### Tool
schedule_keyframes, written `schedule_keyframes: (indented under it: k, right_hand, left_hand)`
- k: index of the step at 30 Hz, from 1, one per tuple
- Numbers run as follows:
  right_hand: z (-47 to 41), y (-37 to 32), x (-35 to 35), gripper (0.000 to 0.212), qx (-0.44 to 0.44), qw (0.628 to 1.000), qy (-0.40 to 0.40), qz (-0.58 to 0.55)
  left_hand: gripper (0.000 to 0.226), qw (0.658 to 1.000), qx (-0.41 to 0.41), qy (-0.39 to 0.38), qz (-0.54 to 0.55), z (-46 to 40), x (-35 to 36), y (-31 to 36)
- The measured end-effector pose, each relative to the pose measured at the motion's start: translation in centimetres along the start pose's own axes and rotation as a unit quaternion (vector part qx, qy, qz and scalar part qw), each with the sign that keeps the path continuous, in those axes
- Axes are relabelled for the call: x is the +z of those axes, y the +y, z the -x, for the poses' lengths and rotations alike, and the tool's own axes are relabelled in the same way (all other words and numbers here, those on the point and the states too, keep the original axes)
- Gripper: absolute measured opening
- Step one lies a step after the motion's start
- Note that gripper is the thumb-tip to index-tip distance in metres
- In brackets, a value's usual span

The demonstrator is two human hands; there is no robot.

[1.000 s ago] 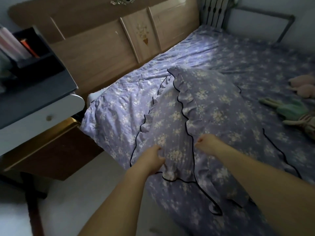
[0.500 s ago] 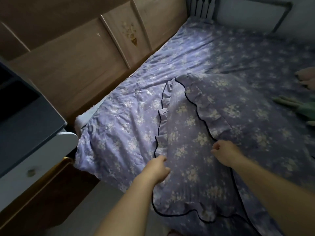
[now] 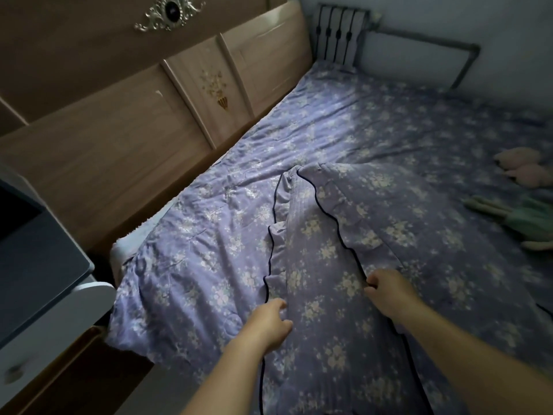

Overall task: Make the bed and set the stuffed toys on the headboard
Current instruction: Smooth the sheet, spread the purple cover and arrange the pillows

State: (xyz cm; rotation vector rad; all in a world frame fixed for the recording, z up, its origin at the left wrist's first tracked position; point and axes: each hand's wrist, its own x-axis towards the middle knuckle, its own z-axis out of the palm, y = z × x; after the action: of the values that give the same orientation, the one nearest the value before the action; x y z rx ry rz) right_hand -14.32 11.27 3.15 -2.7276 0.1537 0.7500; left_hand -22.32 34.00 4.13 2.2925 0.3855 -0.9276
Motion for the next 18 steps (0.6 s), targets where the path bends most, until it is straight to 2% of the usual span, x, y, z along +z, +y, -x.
schedule_keyframes:
  k: [4, 9, 13, 15, 18]
  right_hand:
    - [-0.4, -0.6, -0.9, 0.033, -0.029, 0.999, -0.018, -0.012]
    - [-0.9, -0.8, -3.5, 0.028, -0.065, 0.997, 0.009, -0.026]
    - [-2.1, 1.4, -5.6, 0.025, -0.040, 0.997, 0.061, -0.027]
    - [-2.6, 3.2, -5.7, 0.033, -0.027, 0.995, 0.092, 0.003]
    - [-3.1, 6.1, -5.5, 0.066, 0.013, 0.994, 0.094, 0.048]
  left_hand:
    - [0.046, 1.000, 0.006, 0.011, -0.010, -0.3, 0.1, 2.1]
    - [0.050, 0.999, 0.005, 0.035, -0.004, 0.1, -0.3, 4.5]
    - [0.051, 0.998, 0.009, 0.062, -0.028, -0.1, -1.3, 6.7]
    - [0.052, 0.997, 0.014, 0.065, -0.036, -0.1, -1.1, 8.1]
    - [0.051, 0.997, 0.021, 0.055, -0.048, -0.6, -0.3, 10.1]
